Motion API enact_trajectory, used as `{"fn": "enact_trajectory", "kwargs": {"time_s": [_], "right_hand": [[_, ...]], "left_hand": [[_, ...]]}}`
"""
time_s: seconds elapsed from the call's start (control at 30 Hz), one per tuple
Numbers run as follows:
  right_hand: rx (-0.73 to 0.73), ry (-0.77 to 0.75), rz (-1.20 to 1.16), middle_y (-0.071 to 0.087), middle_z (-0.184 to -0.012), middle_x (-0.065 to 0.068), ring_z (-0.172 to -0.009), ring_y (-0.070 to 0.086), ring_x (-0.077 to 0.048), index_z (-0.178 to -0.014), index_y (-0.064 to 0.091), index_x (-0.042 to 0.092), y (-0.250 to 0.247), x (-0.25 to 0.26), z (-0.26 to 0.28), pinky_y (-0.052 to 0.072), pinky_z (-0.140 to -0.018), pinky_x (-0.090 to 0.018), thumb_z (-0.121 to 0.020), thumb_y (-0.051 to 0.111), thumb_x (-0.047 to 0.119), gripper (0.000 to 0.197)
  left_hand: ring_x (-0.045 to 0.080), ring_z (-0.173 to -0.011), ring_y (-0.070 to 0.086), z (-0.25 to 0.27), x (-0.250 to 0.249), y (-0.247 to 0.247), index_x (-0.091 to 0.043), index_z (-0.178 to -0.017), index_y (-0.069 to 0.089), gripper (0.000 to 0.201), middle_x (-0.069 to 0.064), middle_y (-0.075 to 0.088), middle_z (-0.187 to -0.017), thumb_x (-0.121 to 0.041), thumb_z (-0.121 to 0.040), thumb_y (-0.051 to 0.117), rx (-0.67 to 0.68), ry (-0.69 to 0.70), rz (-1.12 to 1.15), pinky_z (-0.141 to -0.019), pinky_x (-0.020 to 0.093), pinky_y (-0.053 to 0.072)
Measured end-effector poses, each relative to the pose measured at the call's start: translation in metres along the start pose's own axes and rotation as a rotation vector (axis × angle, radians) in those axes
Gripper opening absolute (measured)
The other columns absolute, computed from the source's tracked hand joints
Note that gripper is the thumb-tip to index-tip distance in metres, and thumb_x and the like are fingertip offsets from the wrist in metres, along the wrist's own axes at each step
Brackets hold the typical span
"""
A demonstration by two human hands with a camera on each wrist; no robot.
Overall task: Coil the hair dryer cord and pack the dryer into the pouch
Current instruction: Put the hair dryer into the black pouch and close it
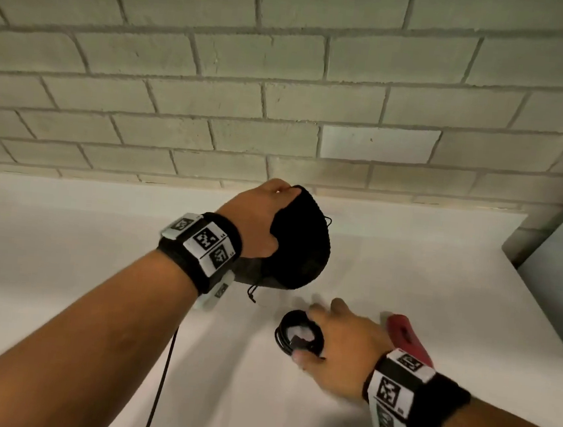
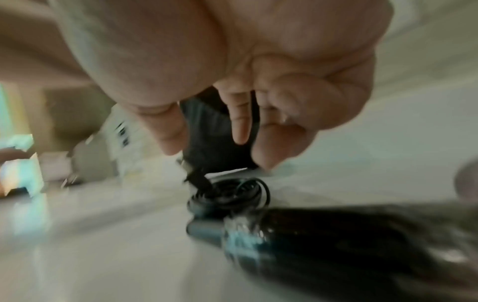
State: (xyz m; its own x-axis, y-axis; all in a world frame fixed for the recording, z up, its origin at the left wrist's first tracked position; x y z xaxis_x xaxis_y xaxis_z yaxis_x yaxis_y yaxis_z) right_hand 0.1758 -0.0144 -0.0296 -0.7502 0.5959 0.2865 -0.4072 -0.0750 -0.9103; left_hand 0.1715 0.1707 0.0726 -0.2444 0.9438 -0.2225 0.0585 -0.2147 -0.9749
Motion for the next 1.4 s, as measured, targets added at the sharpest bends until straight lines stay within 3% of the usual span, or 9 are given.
{"fn": "enact_trajectory", "kwargs": {"time_s": [0.2,0.4,0.53,0.67,0.77,0.93,1.07,1.27,1.4], "right_hand": [[0.244,0.059,0.267,0.024,-0.153,-0.004,-0.123,0.047,-0.038,-0.149,0.021,0.043,0.037,-0.015,0.007,0.043,-0.099,-0.046,-0.068,0.021,0.090,0.093],[0.355,0.016,0.173,0.032,-0.141,0.002,-0.131,0.030,-0.032,-0.139,0.033,0.051,0.041,-0.040,0.033,0.037,-0.104,-0.051,-0.066,0.023,0.091,0.084],[0.320,-0.017,-0.033,0.033,-0.141,0.011,-0.133,0.021,-0.017,-0.105,0.056,0.071,0.036,-0.064,0.050,0.022,-0.112,-0.050,-0.078,0.029,0.081,0.040],[0.009,0.028,-0.297,0.051,-0.121,0.015,-0.122,0.042,-0.010,-0.051,0.058,0.041,0.021,-0.086,0.051,0.039,-0.103,-0.035,-0.076,0.053,0.062,0.033],[-0.159,0.234,-0.208,0.045,-0.102,0.009,-0.094,0.055,-0.016,-0.091,0.051,0.031,0.014,-0.095,0.051,0.051,-0.079,-0.029,-0.044,0.063,0.081,0.069],[-0.001,0.545,-0.113,0.045,-0.122,-0.012,-0.102,0.061,-0.027,-0.136,0.015,0.012,0.037,-0.089,0.035,0.056,-0.086,-0.036,-0.031,0.066,0.084,0.137],[-0.084,0.580,-0.050,0.045,-0.119,-0.012,-0.101,0.060,-0.031,-0.136,0.014,0.016,0.043,-0.082,0.014,0.054,-0.085,-0.039,-0.058,0.076,0.053,0.106],[-0.145,0.556,-0.188,0.058,-0.107,-0.006,-0.097,0.067,-0.026,-0.134,0.020,0.007,0.039,-0.093,0.006,0.057,-0.083,-0.035,-0.066,0.070,0.030,0.088],[-0.163,0.579,-0.452,0.063,-0.099,-0.006,-0.084,0.068,-0.024,-0.124,0.032,0.007,0.031,-0.115,0.012,0.058,-0.069,-0.033,-0.068,0.069,0.020,0.068]], "left_hand": [[0.026,-0.123,0.050,0.001,0.003,0.005,-0.018,-0.147,0.032,0.086,0.000,0.034,-0.148,-0.008,-0.068,0.063,-0.017,0.019,0.022,-0.100,0.033,0.046],[0.027,-0.119,0.052,0.006,0.002,0.010,-0.019,-0.146,0.035,0.082,0.001,0.038,-0.145,-0.006,-0.069,0.062,-0.034,0.051,0.062,-0.096,0.031,0.047],[0.025,-0.121,0.051,0.005,0.001,0.019,-0.021,-0.146,0.036,0.083,-0.001,0.038,-0.146,-0.007,-0.069,0.061,-0.038,0.069,0.102,-0.098,0.029,0.044],[0.024,-0.121,0.050,0.004,-0.005,0.024,-0.018,-0.146,0.038,0.081,0.001,0.041,-0.145,-0.006,-0.070,0.061,-0.047,0.095,0.135,-0.097,0.023,0.039],[0.024,-0.120,0.050,0.004,-0.012,0.024,-0.016,-0.145,0.040,0.079,0.002,0.043,-0.142,-0.004,-0.070,0.061,-0.067,0.124,0.144,-0.096,0.020,0.037],[0.024,-0.121,0.051,0.006,-0.021,0.028,-0.015,-0.144,0.042,0.079,0.005,0.044,-0.141,-0.005,-0.068,0.062,-0.051,0.165,0.162,-0.099,0.023,0.039],[0.022,-0.117,0.052,0.012,-0.028,0.036,-0.020,-0.139,0.049,0.071,0.003,0.049,-0.134,-0.007,-0.069,0.060,-0.004,0.204,0.187,-0.100,0.028,0.042],[0.029,-0.114,0.055,0.017,-0.029,0.044,-0.015,-0.126,0.063,0.049,0.012,0.058,-0.125,-0.005,-0.079,0.051,0.012,0.175,0.067,-0.098,0.034,0.044],[0.023,-0.128,0.045,0.018,-0.033,0.046,-0.013,-0.141,0.043,0.070,0.006,0.044,-0.144,-0.013,-0.074,0.061,0.043,0.175,0.038,-0.107,0.027,0.036]]}}
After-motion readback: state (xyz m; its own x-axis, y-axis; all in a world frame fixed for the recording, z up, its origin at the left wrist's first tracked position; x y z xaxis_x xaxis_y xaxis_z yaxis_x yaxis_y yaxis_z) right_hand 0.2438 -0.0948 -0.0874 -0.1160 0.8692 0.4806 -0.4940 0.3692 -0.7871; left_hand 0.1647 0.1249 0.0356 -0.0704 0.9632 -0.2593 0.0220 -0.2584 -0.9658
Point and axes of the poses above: each hand's wrist, its own z-axis away from the middle knuckle, its own y-axis out of the palm, x = y × z, the point moved 6 cm from there along -z, towards the middle knuckle
